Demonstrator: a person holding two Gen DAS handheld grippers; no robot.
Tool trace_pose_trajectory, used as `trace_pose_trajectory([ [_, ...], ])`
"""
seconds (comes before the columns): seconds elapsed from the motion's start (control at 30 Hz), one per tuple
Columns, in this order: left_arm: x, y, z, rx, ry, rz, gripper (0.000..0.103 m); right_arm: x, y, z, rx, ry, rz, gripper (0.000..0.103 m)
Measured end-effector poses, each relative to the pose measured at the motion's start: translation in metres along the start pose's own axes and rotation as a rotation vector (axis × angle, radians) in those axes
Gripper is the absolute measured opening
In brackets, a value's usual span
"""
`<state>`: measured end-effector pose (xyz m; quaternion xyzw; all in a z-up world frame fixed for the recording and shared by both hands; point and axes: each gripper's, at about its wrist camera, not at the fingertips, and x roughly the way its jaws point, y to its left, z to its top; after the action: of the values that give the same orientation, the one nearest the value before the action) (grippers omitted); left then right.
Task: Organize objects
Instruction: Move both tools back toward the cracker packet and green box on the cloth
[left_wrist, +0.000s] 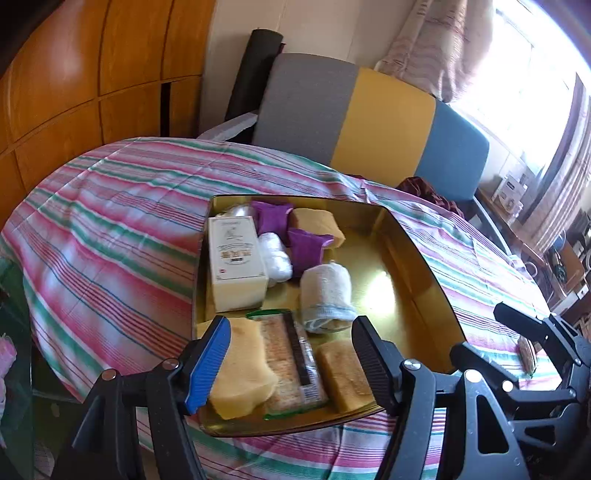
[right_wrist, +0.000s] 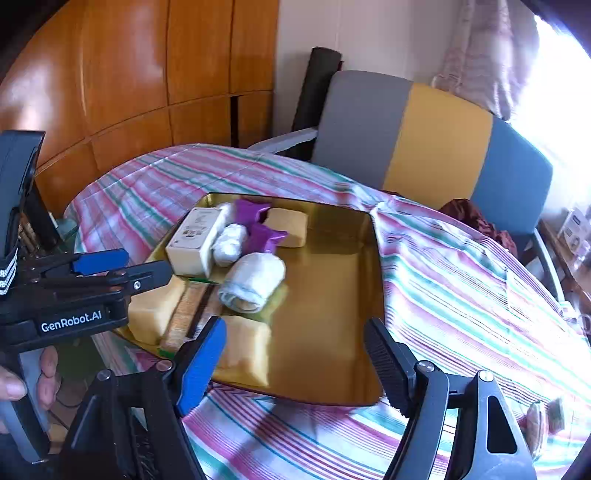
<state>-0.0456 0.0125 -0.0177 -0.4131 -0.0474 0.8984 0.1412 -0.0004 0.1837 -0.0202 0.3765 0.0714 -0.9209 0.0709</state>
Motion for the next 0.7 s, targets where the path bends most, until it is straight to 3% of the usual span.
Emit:
trace_pose_trajectory([
  [0.43,0.01,-0.062,0.004,0.133,0.026,-0.057,0.069,-0.018,-0.067,-0.017,0.094,-0.001,-0.105,0.079],
  [0.7,0.024,-0.12,0.007,0.255,0.055,-0.129,0.069,-0.029,-0.133,-0.044,0.159,0.062,-0.204,0.079],
])
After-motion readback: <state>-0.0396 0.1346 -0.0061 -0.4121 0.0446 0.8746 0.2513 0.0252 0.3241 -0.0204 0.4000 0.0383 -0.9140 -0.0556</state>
